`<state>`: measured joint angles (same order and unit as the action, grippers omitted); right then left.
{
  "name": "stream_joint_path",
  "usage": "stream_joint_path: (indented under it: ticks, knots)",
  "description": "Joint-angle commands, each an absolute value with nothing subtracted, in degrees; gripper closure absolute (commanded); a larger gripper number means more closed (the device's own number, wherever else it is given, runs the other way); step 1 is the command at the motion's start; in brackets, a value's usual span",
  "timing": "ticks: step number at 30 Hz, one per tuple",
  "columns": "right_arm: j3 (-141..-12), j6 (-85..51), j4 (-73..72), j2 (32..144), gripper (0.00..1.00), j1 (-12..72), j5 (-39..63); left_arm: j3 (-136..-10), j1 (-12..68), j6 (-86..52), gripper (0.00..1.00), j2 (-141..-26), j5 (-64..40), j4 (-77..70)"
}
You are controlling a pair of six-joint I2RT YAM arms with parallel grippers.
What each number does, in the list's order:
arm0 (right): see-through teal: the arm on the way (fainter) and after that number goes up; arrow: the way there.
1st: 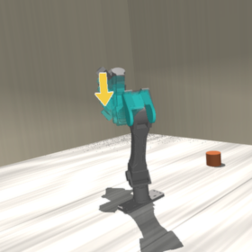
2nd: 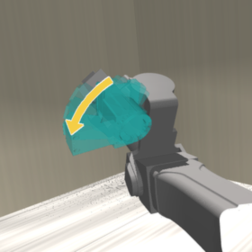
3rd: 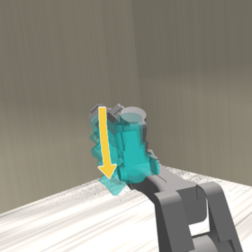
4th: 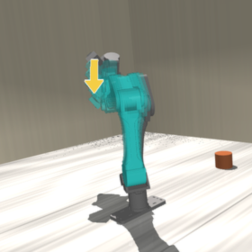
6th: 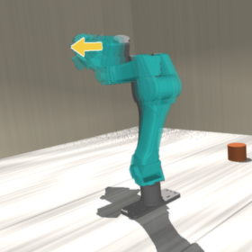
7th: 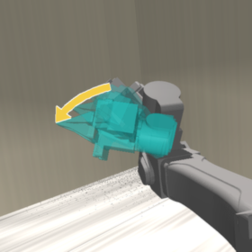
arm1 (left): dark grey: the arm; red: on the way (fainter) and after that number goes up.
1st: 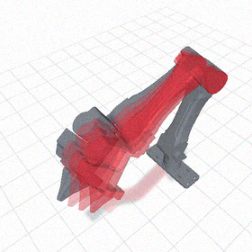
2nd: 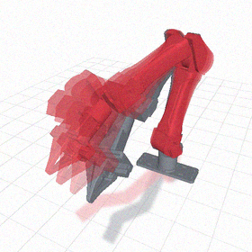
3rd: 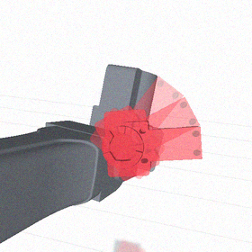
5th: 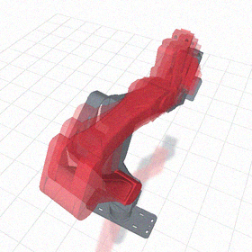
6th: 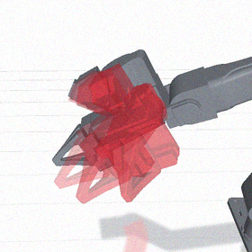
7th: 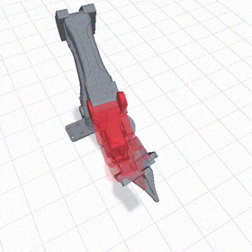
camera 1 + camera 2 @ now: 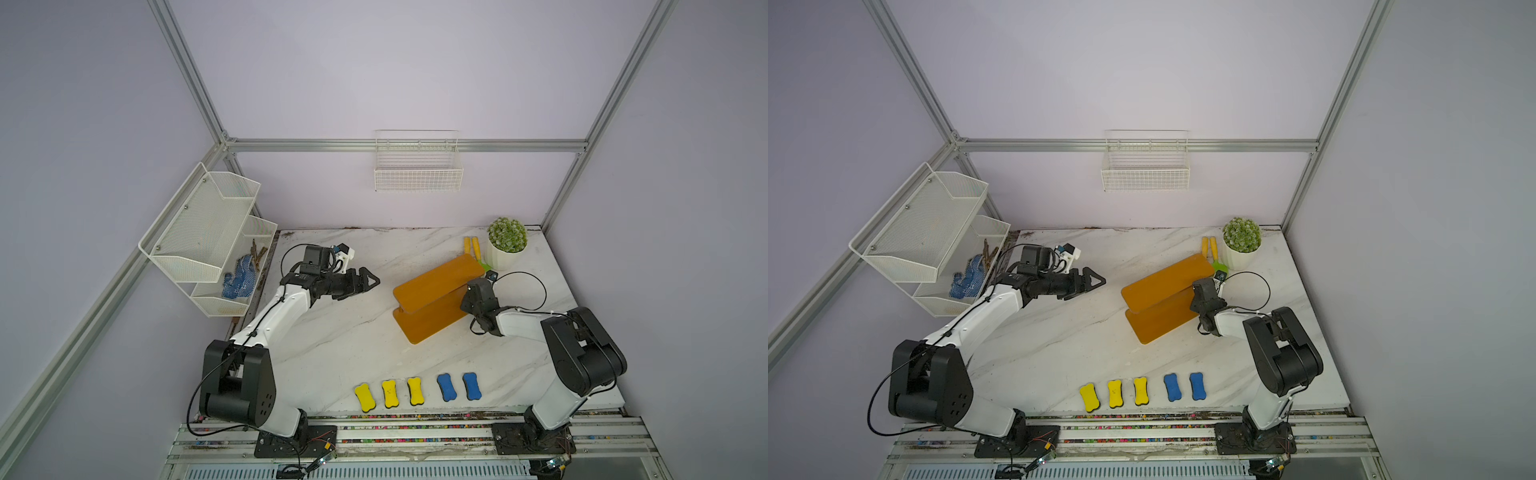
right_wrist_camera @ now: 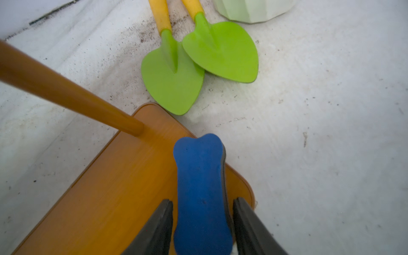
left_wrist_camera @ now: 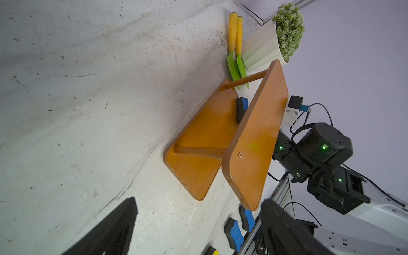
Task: Remove the whiteboard erasers from the shelf
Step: Pick up the whiteboard eraser from the shelf.
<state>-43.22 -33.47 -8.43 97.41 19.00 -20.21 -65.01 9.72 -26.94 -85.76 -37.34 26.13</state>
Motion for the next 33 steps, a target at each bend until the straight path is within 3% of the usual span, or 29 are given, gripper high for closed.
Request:
stream_joint_path:
  ticks: [1, 10, 16, 22, 33]
  knots:
    - [-43.21, -34.6, -3.64, 96.85, 0.54, 18.84, -20.21, -65.43, 8.9, -26.37, 0.09, -82.82, -38.58, 24.48]
    - [-40.23, -34.08, -6.45, 92.54, 0.66, 18.79, -21.97, -65.21, 8.57, -26.72, 0.09, -82.33, -39.01, 24.08]
    - [-39.43, -33.35, -3.16, 88.76, 0.67, 18.8, -22.39, -65.29, 8.53, -26.72, 0.09, -82.48, -39.02, 24.08]
    - [-38.23, -34.47, 9.68, 77.98, 0.67, 20.46, -21.84, -65.36, 8.45, -27.16, 0.09, -82.62, -39.53, 23.85]
    - [-32.28, -46.88, 34.47, 58.73, 0.66, 31.76, -23.54, -64.6, 8.79, -29.0, 0.09, -81.41, -41.54, 22.14]
